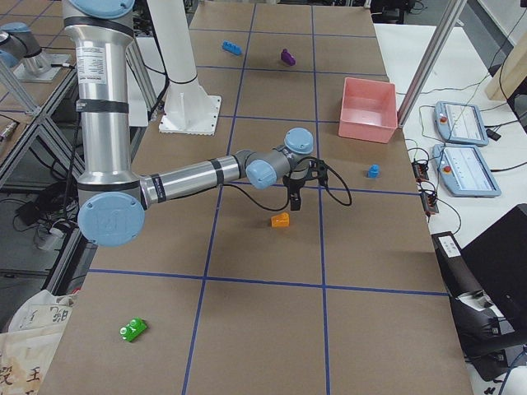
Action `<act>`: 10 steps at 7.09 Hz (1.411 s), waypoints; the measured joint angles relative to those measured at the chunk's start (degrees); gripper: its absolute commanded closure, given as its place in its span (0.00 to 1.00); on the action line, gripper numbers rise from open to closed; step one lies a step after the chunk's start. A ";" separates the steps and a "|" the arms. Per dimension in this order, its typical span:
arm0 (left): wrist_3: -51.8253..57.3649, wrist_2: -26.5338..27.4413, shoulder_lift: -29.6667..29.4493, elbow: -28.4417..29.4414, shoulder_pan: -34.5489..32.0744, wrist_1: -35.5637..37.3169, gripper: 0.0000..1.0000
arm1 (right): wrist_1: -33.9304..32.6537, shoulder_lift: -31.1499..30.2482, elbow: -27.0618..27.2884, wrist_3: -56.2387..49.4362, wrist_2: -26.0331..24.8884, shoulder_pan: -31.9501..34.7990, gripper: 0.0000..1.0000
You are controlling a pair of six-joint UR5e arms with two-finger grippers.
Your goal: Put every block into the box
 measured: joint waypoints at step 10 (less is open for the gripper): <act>-2.19 -0.42 0.00 -2.18 0.00 -0.13 0.00 | 1.14 1.06 -7.63 -3.58 -1.29 -2.59 1.00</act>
